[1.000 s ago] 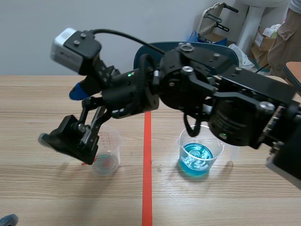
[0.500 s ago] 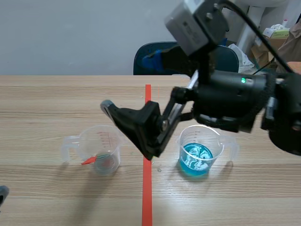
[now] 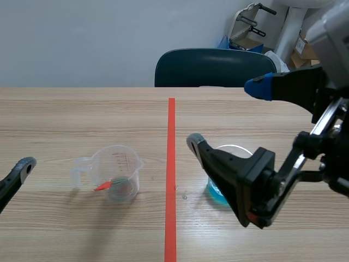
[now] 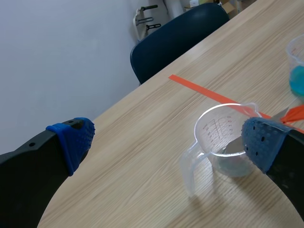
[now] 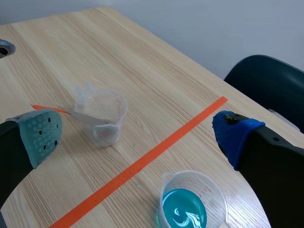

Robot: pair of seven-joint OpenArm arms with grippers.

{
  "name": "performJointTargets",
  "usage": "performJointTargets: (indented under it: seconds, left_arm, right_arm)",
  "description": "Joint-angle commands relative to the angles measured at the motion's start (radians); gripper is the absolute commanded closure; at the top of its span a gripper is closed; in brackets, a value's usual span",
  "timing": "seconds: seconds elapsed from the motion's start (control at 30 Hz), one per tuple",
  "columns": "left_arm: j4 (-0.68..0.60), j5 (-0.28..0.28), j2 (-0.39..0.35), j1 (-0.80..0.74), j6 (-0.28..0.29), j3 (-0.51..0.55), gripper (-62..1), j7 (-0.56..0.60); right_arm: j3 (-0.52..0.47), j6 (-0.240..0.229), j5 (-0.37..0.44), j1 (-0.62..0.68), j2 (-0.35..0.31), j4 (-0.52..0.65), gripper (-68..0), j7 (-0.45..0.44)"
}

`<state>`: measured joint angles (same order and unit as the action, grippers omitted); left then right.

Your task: Do the redox reaction experiment

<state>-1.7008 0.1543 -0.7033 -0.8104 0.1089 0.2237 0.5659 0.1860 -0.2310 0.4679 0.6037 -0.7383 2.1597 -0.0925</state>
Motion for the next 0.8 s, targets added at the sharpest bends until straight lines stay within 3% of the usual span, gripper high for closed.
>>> performJointTargets:
  seconds: [0.0, 0.3, 0.77]
  left_arm:
    - [-0.018, 0.007, -0.002, 0.017, 0.012, 0.001, -62.3, 0.006]
    - [-0.02, 0.007, -0.029, 0.109, 0.127, -0.016, -62.3, -0.036]
    - [-0.019, 0.007, -0.028, 0.129, 0.149, -0.055, -62.3, -0.037]
  right_arm:
    - [-0.016, 0.003, 0.006, 0.002, 0.026, 0.006, -67.9, -0.011]
    - [-0.05, 0.007, -0.019, 0.036, 0.085, 0.006, -67.9, 0.035]
    - [-0.05, 0.006, -0.019, 0.031, 0.085, 0.006, -67.9, 0.09]
